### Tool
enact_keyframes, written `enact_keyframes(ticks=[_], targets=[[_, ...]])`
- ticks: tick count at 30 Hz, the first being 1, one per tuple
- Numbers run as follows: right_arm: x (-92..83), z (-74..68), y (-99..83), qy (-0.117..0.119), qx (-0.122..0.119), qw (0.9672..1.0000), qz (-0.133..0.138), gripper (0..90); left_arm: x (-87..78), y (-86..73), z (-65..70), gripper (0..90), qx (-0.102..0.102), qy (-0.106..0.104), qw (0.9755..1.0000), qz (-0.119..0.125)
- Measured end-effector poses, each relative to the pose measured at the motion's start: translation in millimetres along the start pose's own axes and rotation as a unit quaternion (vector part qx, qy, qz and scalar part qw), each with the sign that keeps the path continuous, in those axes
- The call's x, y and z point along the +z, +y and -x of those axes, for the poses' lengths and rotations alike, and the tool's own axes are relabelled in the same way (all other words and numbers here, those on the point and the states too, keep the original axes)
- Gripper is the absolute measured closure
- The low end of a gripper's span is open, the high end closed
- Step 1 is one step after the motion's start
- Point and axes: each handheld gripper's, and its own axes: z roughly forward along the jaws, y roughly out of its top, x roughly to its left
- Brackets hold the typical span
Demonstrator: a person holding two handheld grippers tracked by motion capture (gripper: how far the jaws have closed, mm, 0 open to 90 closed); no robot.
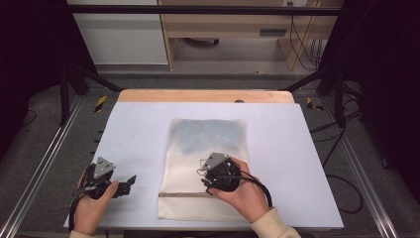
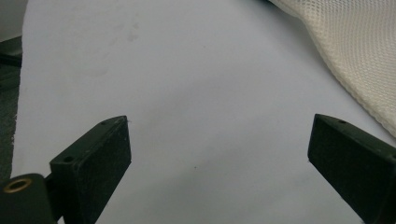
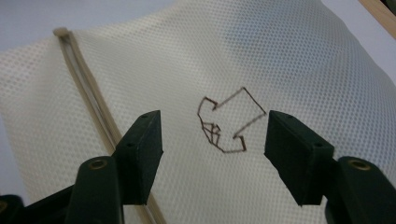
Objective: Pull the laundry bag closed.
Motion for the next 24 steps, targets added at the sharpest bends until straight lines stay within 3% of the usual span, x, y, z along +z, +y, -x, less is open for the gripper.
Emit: enact_keyframes(ticks=[9, 18, 24], targets=[[16.5, -18.9, 37.2, 0.049, -0.032, 0.9981, -0.018, 56.2, 0.2, -2.8, -7.9, 6.5, -0.018, 0.011, 0.9997, -0.015], [29.0, -30.2, 55.1, 0.075, -0.053, 0.9956, -0.018, 68.9, -1.2, 0.4, -9.1, 6.9, -0.016, 0.005, 0.9997, -0.017], [38.5, -35.0, 65.6, 0.112, -0.054, 0.9922, -0.010, 75.8, -1.4, 1.3, -12.3, 7.2, -0.022, 0.004, 0.9996, -0.015]])
